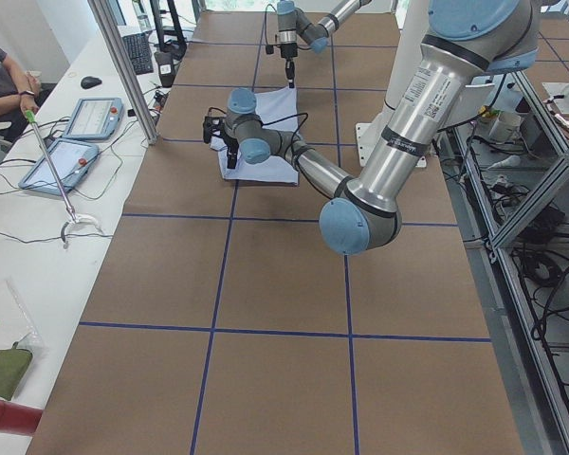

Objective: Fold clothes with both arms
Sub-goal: 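Drag the folded shirt with the right gripper, rotating it toward the robot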

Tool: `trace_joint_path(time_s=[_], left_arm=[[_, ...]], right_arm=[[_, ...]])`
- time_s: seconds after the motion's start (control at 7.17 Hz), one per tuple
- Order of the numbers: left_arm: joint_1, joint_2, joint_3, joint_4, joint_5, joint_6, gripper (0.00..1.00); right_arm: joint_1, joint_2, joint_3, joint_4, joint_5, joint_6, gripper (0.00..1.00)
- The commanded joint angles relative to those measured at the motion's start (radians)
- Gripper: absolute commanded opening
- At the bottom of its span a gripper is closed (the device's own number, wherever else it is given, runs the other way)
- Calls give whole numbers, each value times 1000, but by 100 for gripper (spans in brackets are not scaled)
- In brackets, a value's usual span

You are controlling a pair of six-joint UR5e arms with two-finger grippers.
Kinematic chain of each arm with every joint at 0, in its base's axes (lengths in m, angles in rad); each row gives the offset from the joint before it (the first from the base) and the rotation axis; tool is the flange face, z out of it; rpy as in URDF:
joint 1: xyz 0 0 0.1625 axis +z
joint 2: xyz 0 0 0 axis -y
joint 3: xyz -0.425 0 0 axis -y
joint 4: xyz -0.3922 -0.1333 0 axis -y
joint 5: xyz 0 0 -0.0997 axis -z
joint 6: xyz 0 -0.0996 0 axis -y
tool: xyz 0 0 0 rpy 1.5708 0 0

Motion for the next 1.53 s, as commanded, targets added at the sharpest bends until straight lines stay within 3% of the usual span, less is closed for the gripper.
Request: trace_joint_path(time_s=[0.0,0.28,0.56,0.7,0.84,0.98,1.12,1.39], left_arm=[[0,2,-5,0,0,0,99],[0,16,-33,2,-2,0,99],[0,24,-53,2,-2,0,99],[0,22,-65,17,-2,-5,99],[0,24,-73,24,-3,-5,99],[1,22,-74,25,-6,-5,99],[8,25,-86,25,-12,-3,99],[82,94,-186,23,-57,-58,100]], right_arm=[[-81,-144,171,0,16,2,0],[-201,-226,216,0,49,3,0],[-216,-296,228,2,233,8,0],[-232,-327,231,28,247,8,0],[-241,-337,230,43,249,12,60],[-241,-331,231,64,249,17,100],[-226,-327,227,89,244,17,100],[-43,-259,222,89,235,16,100]])
